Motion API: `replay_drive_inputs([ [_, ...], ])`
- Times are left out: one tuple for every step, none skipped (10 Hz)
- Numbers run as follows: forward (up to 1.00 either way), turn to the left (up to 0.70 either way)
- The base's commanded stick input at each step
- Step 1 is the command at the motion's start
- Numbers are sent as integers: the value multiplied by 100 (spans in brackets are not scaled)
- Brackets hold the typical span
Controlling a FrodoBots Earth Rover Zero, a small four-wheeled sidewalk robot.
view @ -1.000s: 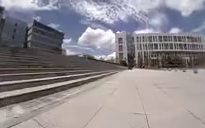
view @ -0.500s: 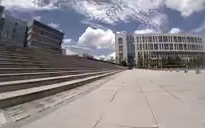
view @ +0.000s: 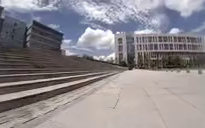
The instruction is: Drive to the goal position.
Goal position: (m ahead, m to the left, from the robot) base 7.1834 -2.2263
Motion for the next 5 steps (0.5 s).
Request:
replay_drive_inputs([
  [70, 0],
  [70, 0],
  [70, 0],
  [70, 0],
  [70, 0],
])
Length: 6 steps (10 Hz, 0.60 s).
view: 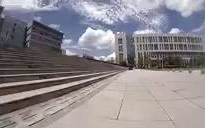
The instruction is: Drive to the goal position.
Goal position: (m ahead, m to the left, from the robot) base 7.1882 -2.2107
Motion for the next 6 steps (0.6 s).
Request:
replay_drive_inputs([
  [70, 0],
  [70, 0],
  [70, 0],
  [70, 0],
  [70, 5],
  [70, -12],
])
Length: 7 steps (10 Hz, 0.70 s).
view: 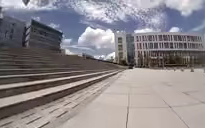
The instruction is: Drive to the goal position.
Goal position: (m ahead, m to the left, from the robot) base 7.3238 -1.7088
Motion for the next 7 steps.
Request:
replay_drive_inputs([
  [70, -31],
  [70, -35],
  [70, -35],
  [70, -35],
  [70, -35],
  [70, -35],
  [70, -35],
])
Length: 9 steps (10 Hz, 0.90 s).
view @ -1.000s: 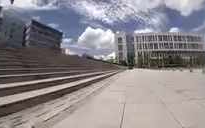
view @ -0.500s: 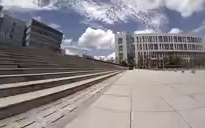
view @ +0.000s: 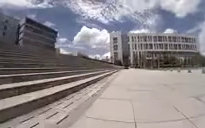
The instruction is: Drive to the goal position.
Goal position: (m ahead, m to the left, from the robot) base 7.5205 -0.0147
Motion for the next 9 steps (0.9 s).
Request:
replay_drive_inputs([
  [70, -35],
  [70, -35],
  [70, -35],
  [70, -35],
  [70, -3],
  [70, 13],
  [70, 6],
  [70, 6],
  [70, 3],
])
